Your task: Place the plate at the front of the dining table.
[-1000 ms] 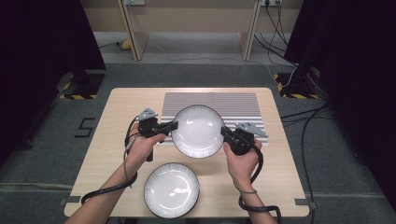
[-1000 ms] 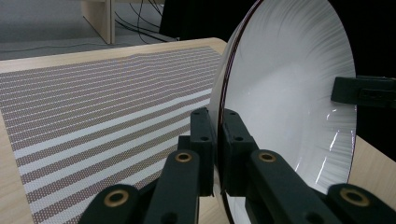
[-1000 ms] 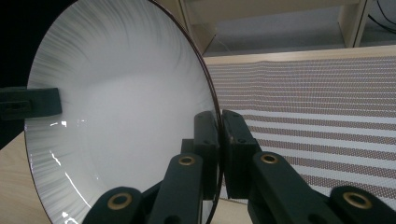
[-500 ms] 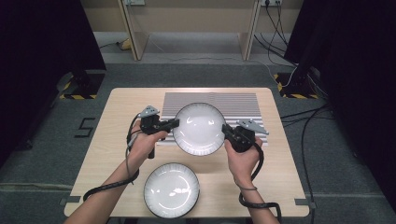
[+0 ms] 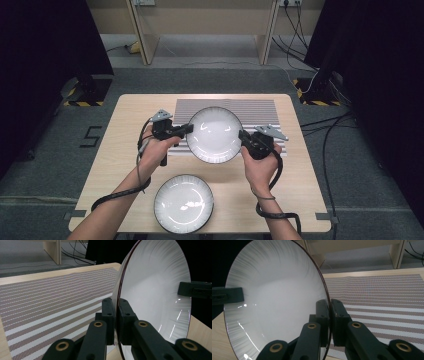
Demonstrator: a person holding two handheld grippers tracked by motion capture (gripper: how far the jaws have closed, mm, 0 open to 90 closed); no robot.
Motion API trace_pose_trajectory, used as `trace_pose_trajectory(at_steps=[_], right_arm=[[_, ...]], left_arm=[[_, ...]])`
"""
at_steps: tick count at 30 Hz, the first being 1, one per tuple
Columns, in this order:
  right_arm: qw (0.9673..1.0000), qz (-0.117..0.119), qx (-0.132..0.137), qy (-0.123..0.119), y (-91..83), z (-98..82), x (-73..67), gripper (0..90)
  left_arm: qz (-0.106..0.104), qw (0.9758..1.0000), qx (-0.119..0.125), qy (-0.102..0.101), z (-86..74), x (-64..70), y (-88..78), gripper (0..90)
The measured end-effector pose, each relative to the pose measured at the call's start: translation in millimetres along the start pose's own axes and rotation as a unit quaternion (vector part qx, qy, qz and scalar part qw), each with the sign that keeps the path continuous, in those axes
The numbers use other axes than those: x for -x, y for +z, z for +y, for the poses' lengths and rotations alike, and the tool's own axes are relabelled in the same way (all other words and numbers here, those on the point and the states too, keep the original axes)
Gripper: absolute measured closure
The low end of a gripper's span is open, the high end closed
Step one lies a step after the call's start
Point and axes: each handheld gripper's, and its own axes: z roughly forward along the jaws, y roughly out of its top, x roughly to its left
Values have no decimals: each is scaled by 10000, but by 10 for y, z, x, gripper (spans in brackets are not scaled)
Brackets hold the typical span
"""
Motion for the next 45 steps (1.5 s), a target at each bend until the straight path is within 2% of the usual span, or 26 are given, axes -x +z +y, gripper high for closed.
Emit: trace_pose_trajectory(at_steps=[32, 45], right_arm=[[9999, -126, 16, 27, 163, 113, 95, 855], [9998, -201, 0, 20, 252, 145, 148, 856]], left_arm=[[77, 10000, -22, -4, 130, -88, 205, 846], [106, 9999, -82, -77, 167, -148, 332, 844]])
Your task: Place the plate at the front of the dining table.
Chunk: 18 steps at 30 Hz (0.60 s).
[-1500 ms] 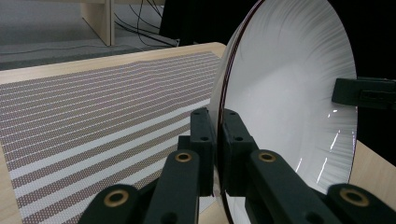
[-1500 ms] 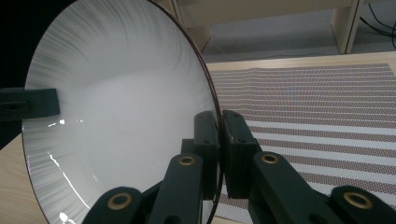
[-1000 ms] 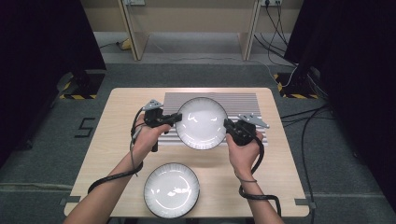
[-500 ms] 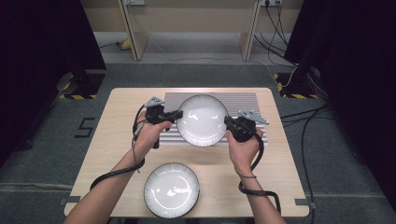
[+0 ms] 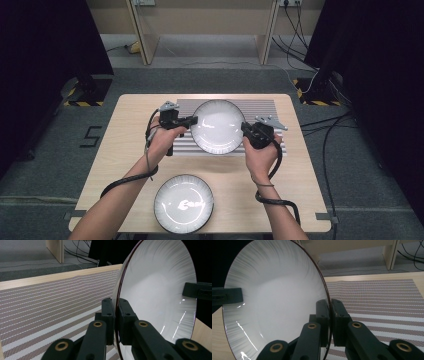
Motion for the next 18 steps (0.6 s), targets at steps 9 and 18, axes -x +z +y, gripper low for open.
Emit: trace_pose_trajectory(at_steps=[9, 18], right_arm=[[10000, -39, -24, 12, 64, 35, 28, 856], [10000, -79, -52, 23, 148, 48, 70, 856]], left_arm=[[14, 10000, -15, -7, 30, -43, 80, 843], [55, 10000, -67, -27, 47, -88, 175, 841]])
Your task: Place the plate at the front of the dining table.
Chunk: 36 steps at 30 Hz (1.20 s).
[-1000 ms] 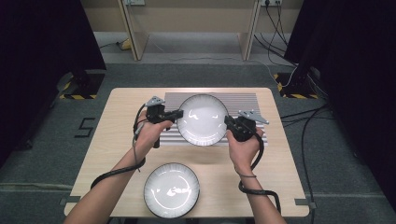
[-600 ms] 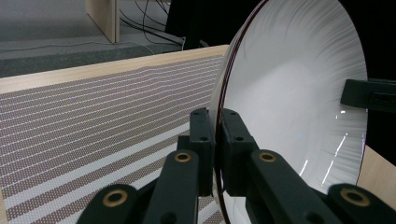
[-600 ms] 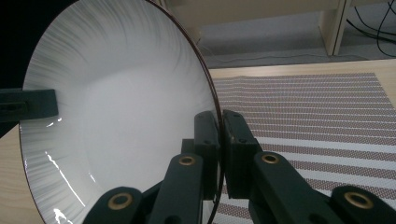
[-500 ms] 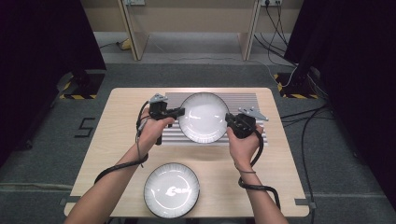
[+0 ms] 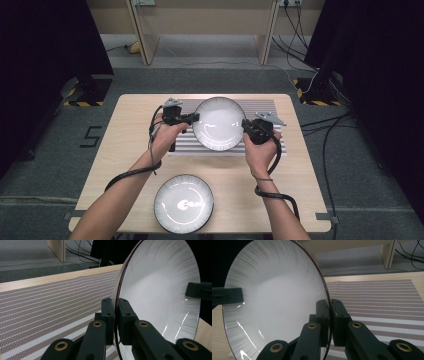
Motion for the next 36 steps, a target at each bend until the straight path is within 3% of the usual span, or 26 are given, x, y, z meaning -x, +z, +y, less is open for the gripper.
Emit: trace_pose_trajectory(at_steps=[36], right_arm=[[9998, -128, -72, 137, 262, 107, 192, 858]], left_arm=[[90, 9998, -138, -116, 155, -126, 369, 835]])
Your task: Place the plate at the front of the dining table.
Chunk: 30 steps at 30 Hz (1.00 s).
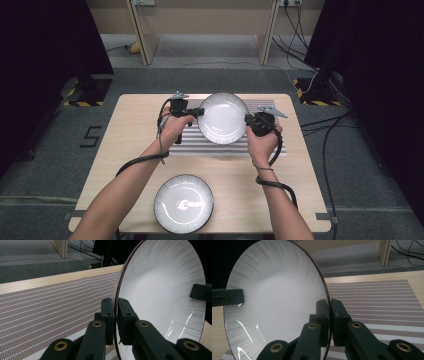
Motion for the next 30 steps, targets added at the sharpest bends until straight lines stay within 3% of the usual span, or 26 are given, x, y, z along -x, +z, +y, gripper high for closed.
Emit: trace_pose_trajectory(at_steps=[30], right_arm=[[9998, -129, -85, 131, 266, 96, 92, 858]], left_arm=[[137, 9998, -137, -106, 108, -132, 281, 829]])
